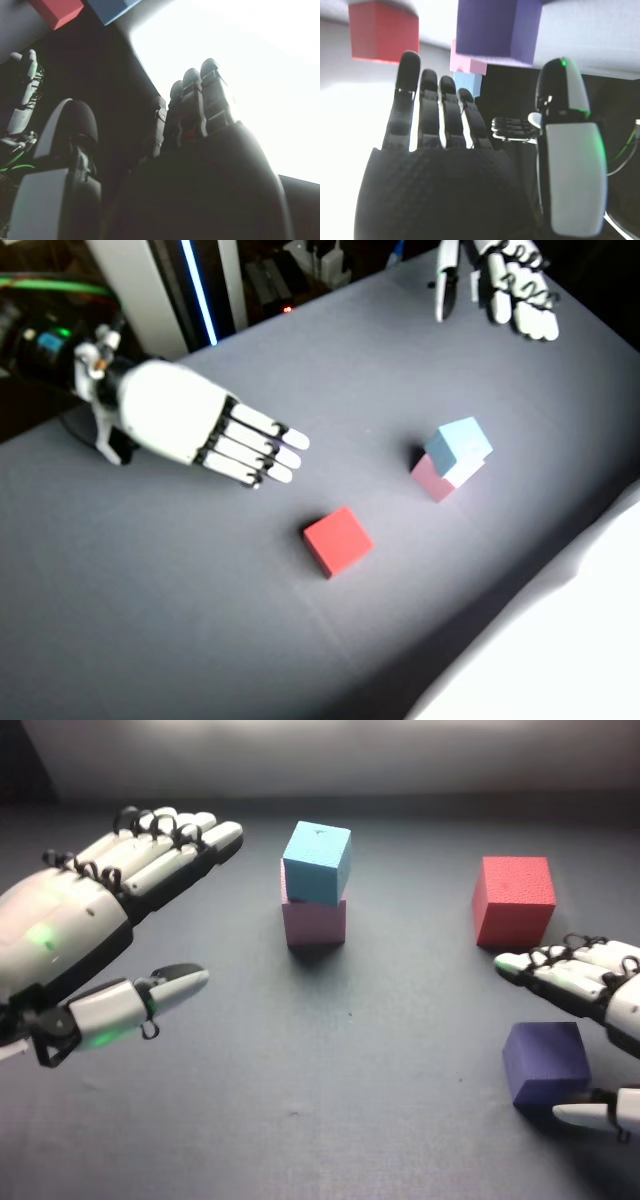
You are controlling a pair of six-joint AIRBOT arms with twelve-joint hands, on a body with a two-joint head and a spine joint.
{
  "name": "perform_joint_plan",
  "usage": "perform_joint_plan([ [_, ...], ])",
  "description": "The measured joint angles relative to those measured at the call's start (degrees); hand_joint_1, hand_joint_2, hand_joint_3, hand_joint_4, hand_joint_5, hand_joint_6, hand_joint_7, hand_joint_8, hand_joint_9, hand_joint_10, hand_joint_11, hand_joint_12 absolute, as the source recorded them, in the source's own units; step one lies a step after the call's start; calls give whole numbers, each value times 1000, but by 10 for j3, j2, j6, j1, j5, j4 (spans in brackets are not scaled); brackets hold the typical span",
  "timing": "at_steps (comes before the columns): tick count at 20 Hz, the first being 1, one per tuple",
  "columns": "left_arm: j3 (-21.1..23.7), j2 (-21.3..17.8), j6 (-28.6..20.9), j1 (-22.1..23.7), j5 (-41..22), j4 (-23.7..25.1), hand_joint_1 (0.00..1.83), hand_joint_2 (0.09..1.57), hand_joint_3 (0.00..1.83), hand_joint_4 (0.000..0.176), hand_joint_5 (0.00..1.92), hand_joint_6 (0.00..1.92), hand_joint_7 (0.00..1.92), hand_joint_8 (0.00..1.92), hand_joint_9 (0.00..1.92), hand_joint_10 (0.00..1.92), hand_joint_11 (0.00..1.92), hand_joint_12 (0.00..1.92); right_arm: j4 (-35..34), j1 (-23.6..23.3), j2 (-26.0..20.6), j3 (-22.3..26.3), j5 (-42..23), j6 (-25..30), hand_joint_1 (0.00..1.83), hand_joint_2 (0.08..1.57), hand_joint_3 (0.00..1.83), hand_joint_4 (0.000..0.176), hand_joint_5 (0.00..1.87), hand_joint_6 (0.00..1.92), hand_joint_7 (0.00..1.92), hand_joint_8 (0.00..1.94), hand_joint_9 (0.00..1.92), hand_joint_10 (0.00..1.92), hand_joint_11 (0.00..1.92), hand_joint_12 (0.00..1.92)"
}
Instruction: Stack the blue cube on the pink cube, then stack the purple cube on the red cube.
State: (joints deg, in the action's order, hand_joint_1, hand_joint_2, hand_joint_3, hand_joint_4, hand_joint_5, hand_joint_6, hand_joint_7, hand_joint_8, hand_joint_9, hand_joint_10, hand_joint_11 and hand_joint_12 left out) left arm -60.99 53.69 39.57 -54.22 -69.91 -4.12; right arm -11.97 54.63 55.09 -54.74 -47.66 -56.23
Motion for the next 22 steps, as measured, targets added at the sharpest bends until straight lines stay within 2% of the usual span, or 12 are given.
perform_joint_plan([
  [2, 0, -1, -1, -4, -6, -14, 730, 1370, 0, 37, 19, 5, 0, 0, 0, 0, 0, 0, 0, -10, 15, -13, 18, 0, 1043, 1172, 3, 0, 474, 151, 650, 164, 332, 894, 0, 1669],
  [3, 0, -1, 0, -4, -8, -16, 718, 1373, 0, 49, 20, 4, 0, 0, 0, 0, 0, 0, 0, -14, 21, -19, 28, 1, 1160, 1201, 3, 0, 658, 1135, 865, 928, 625, 925, 244, 1680],
  [5, 0, -3, -3, -4, -12, -11, 720, 1381, 2, 45, 20, 4, 0, 0, 0, 0, 0, 0, -2, -30, 31, -32, 37, 2, 1248, 1201, 4, 0, 731, 1190, 898, 1304, 874, 1360, 698, 1688],
  [9, 1, -4, -4, -11, -19, -13, 708, 1394, 6, 31, 11, 0, 0, 0, 0, 0, 0, 0, -4, -54, 32, -34, 56, -25, 1200, 1274, 12, 0, 638, 1311, 744, 1566, 659, 1606, 571, 1918],
  [11, 4, -5, -5, -16, -21, -14, 760, 1386, 0, 16, 16, 1, 0, 0, 0, 0, 0, 0, 1, -68, 29, -34, 49, -25, 1331, 1253, 1, 0, 599, 1355, 734, 1403, 743, 1585, 629, 1721],
  [12, 4, -5, -5, -17, -21, -13, 777, 1386, 0, 19, 10, 1, 0, 0, 0, 0, 0, 0, 5, -74, 24, -33, 46, -25, 1154, 1246, 0, 0, 711, 1345, 1004, 1833, 1160, 1854, 1191, 1881],
  [13, 4, -5, -5, -19, -22, -14, 780, 1386, 0, 17, 10, 1, 0, 0, 0, 0, 0, 0, 5, -83, 19, -33, 38, -28, 1110, 1252, 1, 0, 718, 1362, 1289, 1919, 1504, 1908, 1557, 1913],
  [14, 4, -5, -5, -21, -22, -14, 750, 1385, 0, 24, 5, 0, 0, 0, 0, 0, 0, 0, 2, -94, 14, -35, 31, -34, 1090, 1265, 5, 0, 697, 1402, 992, 1940, 1221, 1920, 1284, 1921],
  [16, 4, -5, -7, -24, -26, -13, 762, 1379, 0, 14, 14, 3, 0, 0, 0, 0, 0, 0, -8, -111, 14, -45, 23, -40, 1087, 1267, 3, 0, 696, 1403, 964, 1941, 1175, 1921, 1235, 1921],
  [18, 4, -5, -7, -25, -26, -13, 773, 1369, 0, 16, 9, 0, 0, 0, 0, 0, 0, 0, -24, -128, 16, -55, 21, -56, 1152, 1285, 0, 0, 632, 1377, 760, 1568, 742, 1620, 677, 1845],
  [19, 4, -5, -9, -26, -26, -15, 773, 1366, 0, 14, 14, 2, 0, 0, 0, 0, 0, 0, -38, -140, 19, -61, 23, -70, 1140, 1277, 0, 0, 646, 1459, 756, 1428, 732, 1374, 628, 1704],
  [22, 4, -4, -12, -30, -25, -15, 732, 1373, 0, 20, 21, 4, 0, 0, 0, 0, 0, 0, -65, -169, 26, -88, 23, -78, 1318, 1235, 0, 0, 659, 1210, 790, 1381, 840, 1591, 729, 1870],
])
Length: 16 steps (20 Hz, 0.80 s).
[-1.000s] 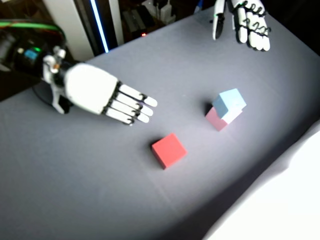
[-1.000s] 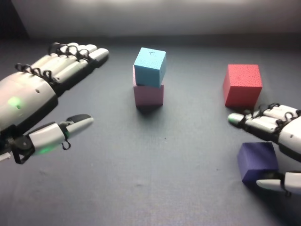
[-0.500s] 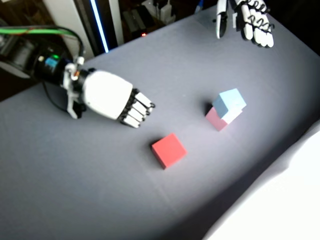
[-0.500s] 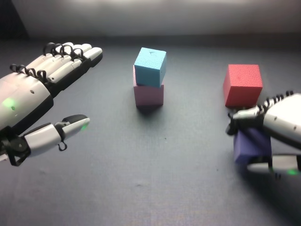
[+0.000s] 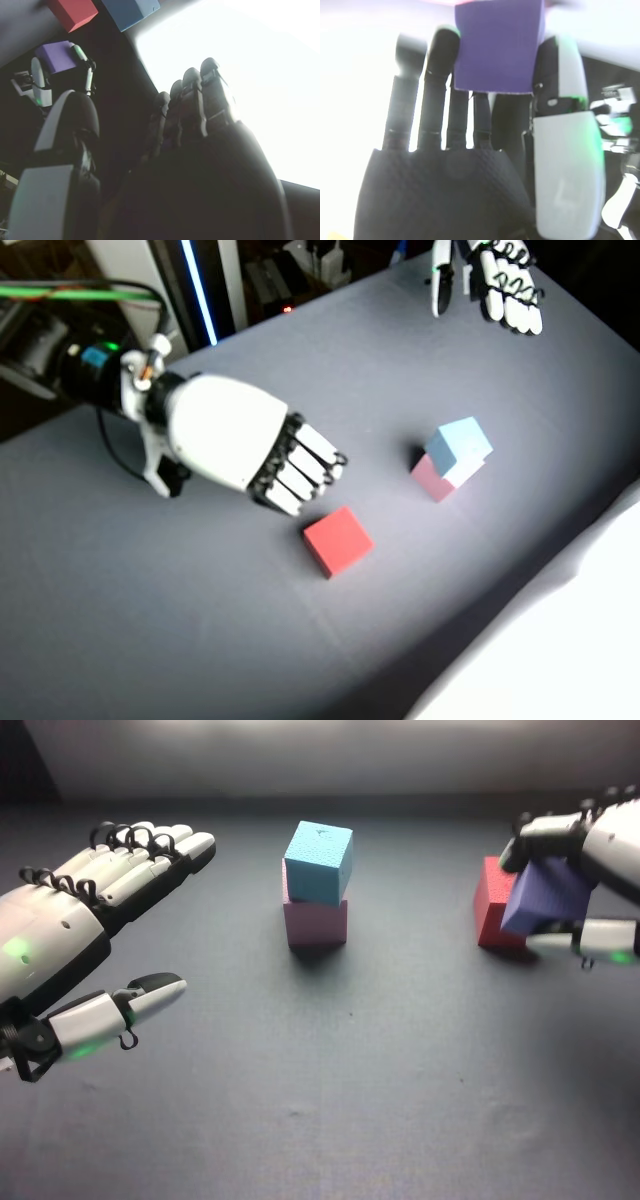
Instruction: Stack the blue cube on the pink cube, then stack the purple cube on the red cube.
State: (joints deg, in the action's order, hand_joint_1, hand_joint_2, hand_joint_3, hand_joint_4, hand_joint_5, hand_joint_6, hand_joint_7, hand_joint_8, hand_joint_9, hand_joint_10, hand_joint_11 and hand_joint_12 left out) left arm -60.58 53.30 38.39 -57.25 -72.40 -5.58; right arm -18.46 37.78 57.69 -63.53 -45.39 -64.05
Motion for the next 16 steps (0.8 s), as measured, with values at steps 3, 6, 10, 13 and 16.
perform_joint_plan([
  [3, 0, 1, -3, -1, 4, 1, 754, 1361, 0, 14, 46, 5, 0, 0, 0, 0, 0, 0, -12, -30, 6, -22, 11, -5, 1176, 1272, 0, 0, 650, 1306, 770, 1547, 717, 1506, 623, 1910],
  [6, -2, 5, -7, -2, 7, -1, 755, 1366, 0, 6, 44, 3, 0, 0, 0, 0, 0, 0, -26, -57, 16, -46, 28, -18, 1169, 1264, 0, 0, 704, 1253, 744, 1568, 664, 1586, 589, 1921],
  [10, -4, 9, -11, -2, 9, 2, 762, 1365, 0, 9, 38, 0, 0, 0, 0, 0, 0, 0, -28, -88, 45, -86, 84, -28, 1154, 1286, 0, 0, 794, 1247, 556, 1663, 323, 1628, 317, 1921],
  [13, -10, 13, -15, -2, 9, -5, 745, 1362, 0, 25, 40, 1, 0, 0, 0, 0, 0, 0, -30, -95, 62, -105, 123, -37, 1077, 1273, 0, 0, 695, 1398, 481, 486, 117, 963, 2, 1679],
  [16, -11, 16, -19, -5, 9, 2, 739, 1361, 0, 14, 49, 4, 0, 0, 0, 0, 0, 0, -47, -95, 76, -123, 144, -38, 1158, 1290, 2, 0, 616, 1352, 745, 1557, 679, 1427, 543, 1856],
])
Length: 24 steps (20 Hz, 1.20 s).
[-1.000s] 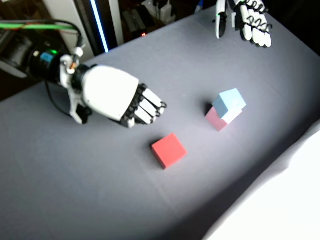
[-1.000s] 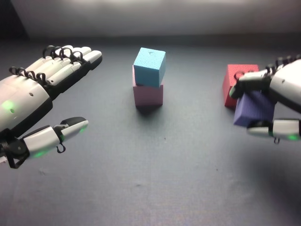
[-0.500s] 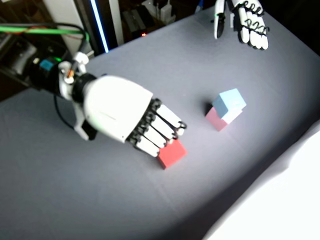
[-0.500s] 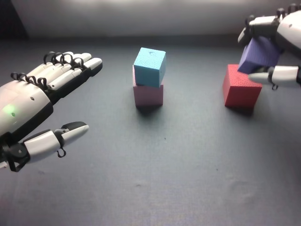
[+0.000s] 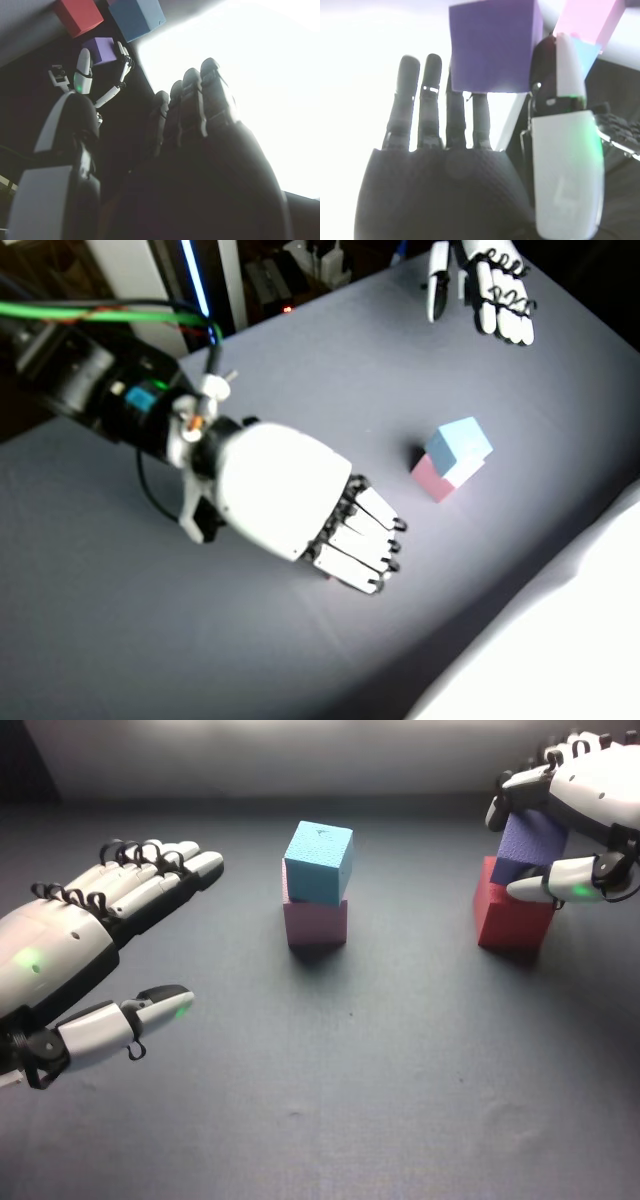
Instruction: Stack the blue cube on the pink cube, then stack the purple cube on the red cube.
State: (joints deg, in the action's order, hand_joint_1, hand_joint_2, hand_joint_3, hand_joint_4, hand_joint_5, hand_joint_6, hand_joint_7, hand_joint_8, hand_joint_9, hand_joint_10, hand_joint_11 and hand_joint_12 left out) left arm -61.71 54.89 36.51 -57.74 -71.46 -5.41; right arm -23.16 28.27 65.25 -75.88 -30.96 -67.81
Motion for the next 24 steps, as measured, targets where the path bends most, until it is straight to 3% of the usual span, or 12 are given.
perform_joint_plan([
  [4, 0, 0, -2, -1, -1, -1, 761, 1362, 0, 14, 48, 3, 0, 0, 0, 0, 0, 0, -13, 0, 9, -10, 13, 0, 1270, 1302, 11, 0, 581, 1284, 678, 1709, 719, 1818, 692, 1921],
  [6, 0, 0, -2, -1, -1, -1, 768, 1364, 1, 13, 48, 2, 0, 0, 0, 0, 6, 3, -17, 0, 10, -12, 13, 0, 1171, 1329, 9, 0, 562, 1510, 620, 1657, 730, 1900, 829, 1921],
  [7, 0, 0, -3, -2, -1, -2, 786, 1365, 1, 3, 52, 3, 0, 0, 0, 0, 0, 0, -19, 0, 10, -12, 14, 0, 926, 1361, 0, 0, 177, 980, 358, 1091, 413, 1398, 401, 1878],
  [8, 0, 0, -4, -3, -3, -2, 788, 1365, 1, 5, 49, 1, 0, 0, 0, 0, 0, 0, -22, 2, 10, -12, 15, 0, 833, 1372, 0, 0, 144, 669, 291, 708, 360, 1185, 293, 1821],
  [10, 0, 1, -4, -3, -2, -2, 803, 1361, 0, 10, 56, 3, 0, 0, 0, 0, 0, 0, -28, 5, 10, -12, 20, -1, 686, 1418, 3, 0, 13, 334, 132, 345, 101, 1198, 42, 1828],
  [13, 0, 1, -6, -4, -2, -2, 786, 1361, 0, 22, 54, 1, 0, 0, 0, 0, 0, 0, -28, 6, 10, -11, 21, -2, 672, 1426, 1, 0, 1, 116, 128, 226, 57, 1201, 1, 1844],
  [16, 0, 1, -8, -7, -3, -6, 785, 1358, 0, 19, 55, 3, 0, 0, 0, 0, 0, 0, -29, 6, 10, -5, 20, -2, 608, 1393, 0, 55, 7, 6, 81, 112, 0, 980, 0, 1760],
  [17, 0, 2, -9, -7, -4, -6, 788, 1357, 0, 28, 55, 2, 0, 0, 0, 0, 0, 0, -30, 6, 9, -1, 18, -2, 611, 1391, 0, 58, 6, 4, 59, 86, 0, 944, 0, 1754],
  [19, 0, 2, -9, -7, -4, -7, 812, 1351, 0, 11, 61, 3, 0, 0, 0, 0, 18, 9, -28, 6, 3, 7, 12, -2, 483, 1383, 1, 86, 20, 7, 70, 74, 0, 668, 0, 1744],
  [21, 0, 2, -10, -7, -5, -7, 814, 1352, 0, 16, 54, 0, 0, 0, 0, 0, 17, 9, -28, 6, -3, 11, 10, -2, 475, 1387, 0, 80, 10, 1, 94, 87, 0, 883, 0, 1829],
  [23, 0, 2, -10, -7, -6, -7, 797, 1343, 0, 20, 47, 0, 0, 0, 0, 0, 19, 14, -30, 15, -20, 29, -7, -3, 469, 1389, 0, 60, 0, 0, 4, 9, 0, 445, 0, 1452],
  [24, 0, 2, -10, -7, -6, -7, 812, 1337, 0, 13, 44, 0, 0, 0, 0, 0, 12, 13, -30, 22, -32, 44, -23, -3, 392, 1378, 0, 49, 0, 0, 0, 1, 0, 88, 0, 745],
])
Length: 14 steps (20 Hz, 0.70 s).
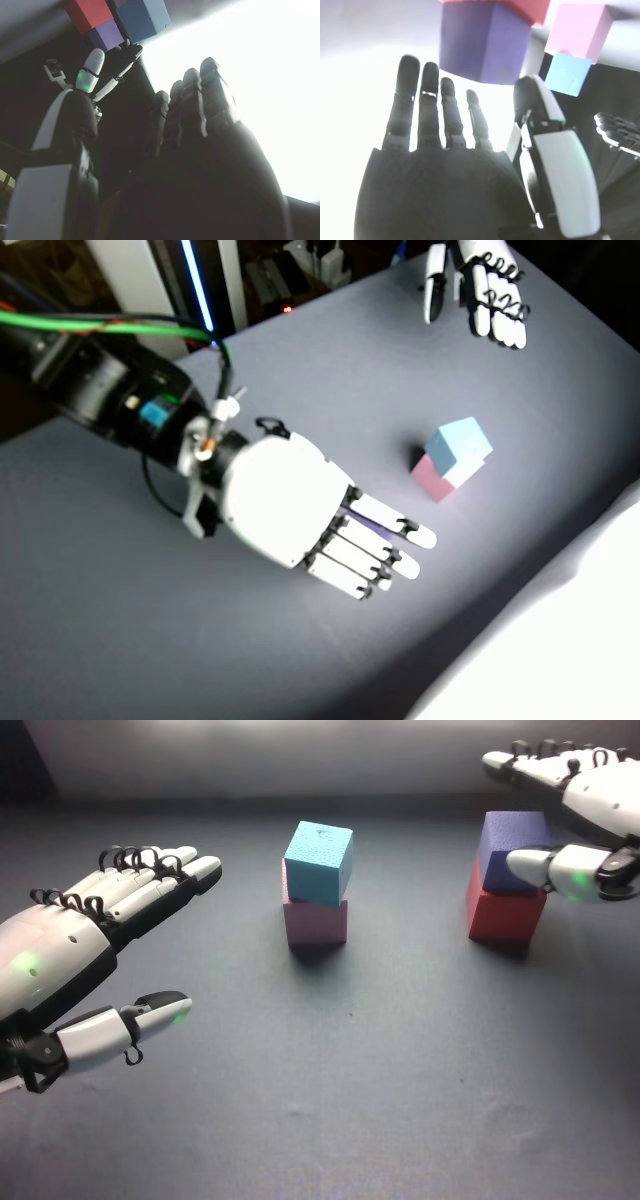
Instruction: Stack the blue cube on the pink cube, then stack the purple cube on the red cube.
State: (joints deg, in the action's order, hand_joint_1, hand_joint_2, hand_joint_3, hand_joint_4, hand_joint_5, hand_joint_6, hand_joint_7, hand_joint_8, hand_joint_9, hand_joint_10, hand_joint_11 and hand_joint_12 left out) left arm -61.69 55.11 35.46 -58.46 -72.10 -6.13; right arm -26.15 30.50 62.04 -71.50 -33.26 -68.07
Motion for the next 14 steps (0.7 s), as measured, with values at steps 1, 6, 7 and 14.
perform_joint_plan([
  [1, 0, 0, 0, 0, 0, 0, 794, 1328, 0, 21, 40, 0, 0, 0, 0, 0, 2, 8, 0, 7, -8, 10, -14, 0, 320, 1367, 0, 52, 0, 0, 0, 0, 0, 17, 0, 148],
  [6, 3, 0, -1, -12, -13, -9, 747, 1316, 0, 42, 0, 0, 0, 0, 0, 0, 0, 0, 5, 69, -65, 102, -152, 0, 216, 1349, 0, 92, 0, 0, 0, 0, 0, 0, 2, 1],
  [7, 3, 0, 0, -13, -15, -13, 783, 1314, 0, 30, 0, 0, 0, 0, 0, 0, 0, 0, 13, 90, -78, 122, -184, 1, 152, 1365, 7, 143, 0, 0, 0, 0, 0, 0, 0, 0],
  [14, 12, 0, 4, -18, -53, -22, 665, 1366, 15, 41, 0, 0, 0, 0, 0, 0, 0, 0, 29, 215, -134, 211, -392, 27, 117, 1348, 1, 127, 0, 0, 0, 0, 0, 0, 0, 0],
])
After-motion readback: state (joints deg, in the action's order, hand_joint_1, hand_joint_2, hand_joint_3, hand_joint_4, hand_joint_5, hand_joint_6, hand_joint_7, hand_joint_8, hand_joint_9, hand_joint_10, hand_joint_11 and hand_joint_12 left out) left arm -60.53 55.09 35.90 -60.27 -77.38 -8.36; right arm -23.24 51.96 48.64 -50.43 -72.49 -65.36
